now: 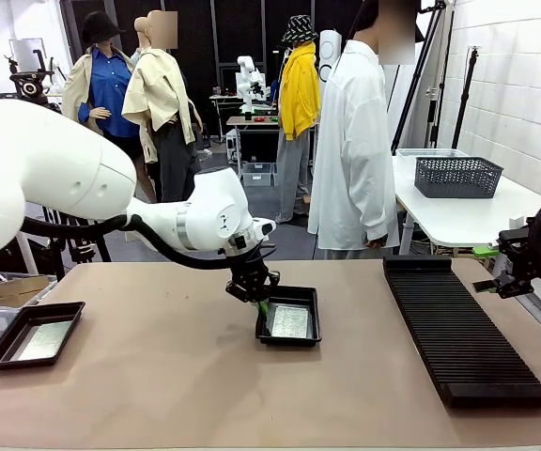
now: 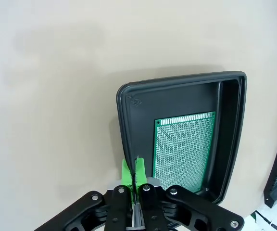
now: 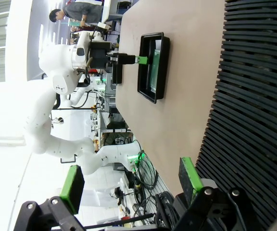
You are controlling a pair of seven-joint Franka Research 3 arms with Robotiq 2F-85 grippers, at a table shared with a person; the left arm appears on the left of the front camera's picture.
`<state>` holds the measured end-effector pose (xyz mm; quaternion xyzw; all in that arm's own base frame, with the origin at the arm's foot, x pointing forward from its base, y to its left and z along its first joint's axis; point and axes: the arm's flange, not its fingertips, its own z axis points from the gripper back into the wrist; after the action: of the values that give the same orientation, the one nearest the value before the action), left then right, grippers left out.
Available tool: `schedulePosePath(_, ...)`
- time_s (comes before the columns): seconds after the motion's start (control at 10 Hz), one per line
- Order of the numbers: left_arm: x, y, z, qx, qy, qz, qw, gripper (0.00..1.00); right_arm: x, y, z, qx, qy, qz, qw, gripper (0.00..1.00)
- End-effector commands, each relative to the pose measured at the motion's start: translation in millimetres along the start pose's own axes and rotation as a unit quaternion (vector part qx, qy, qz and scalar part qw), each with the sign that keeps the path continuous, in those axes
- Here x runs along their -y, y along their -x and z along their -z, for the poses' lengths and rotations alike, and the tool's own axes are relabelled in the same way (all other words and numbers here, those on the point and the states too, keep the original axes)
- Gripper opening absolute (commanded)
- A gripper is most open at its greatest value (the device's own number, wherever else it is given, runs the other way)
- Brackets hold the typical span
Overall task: Inspect and transfer BCBs to ESD trays.
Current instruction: Pick up the ESD tray and place it on the left side of the table.
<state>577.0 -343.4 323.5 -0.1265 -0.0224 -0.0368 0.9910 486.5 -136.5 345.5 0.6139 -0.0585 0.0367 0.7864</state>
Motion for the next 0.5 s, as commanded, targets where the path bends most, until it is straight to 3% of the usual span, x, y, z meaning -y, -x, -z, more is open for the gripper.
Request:
schedulePosePath(0.0,-24,21,-9,0.01,0.009,0.012,1.0,0.0,-1,2,0,0.003,0.001,0.0,1.0,1.0)
schedulePosePath(0.4,-68,30,-23,-0.009,0.007,-0.012,1.0,0.0,-1,2,0,0.003,0.001,0.0,1.0,1.0)
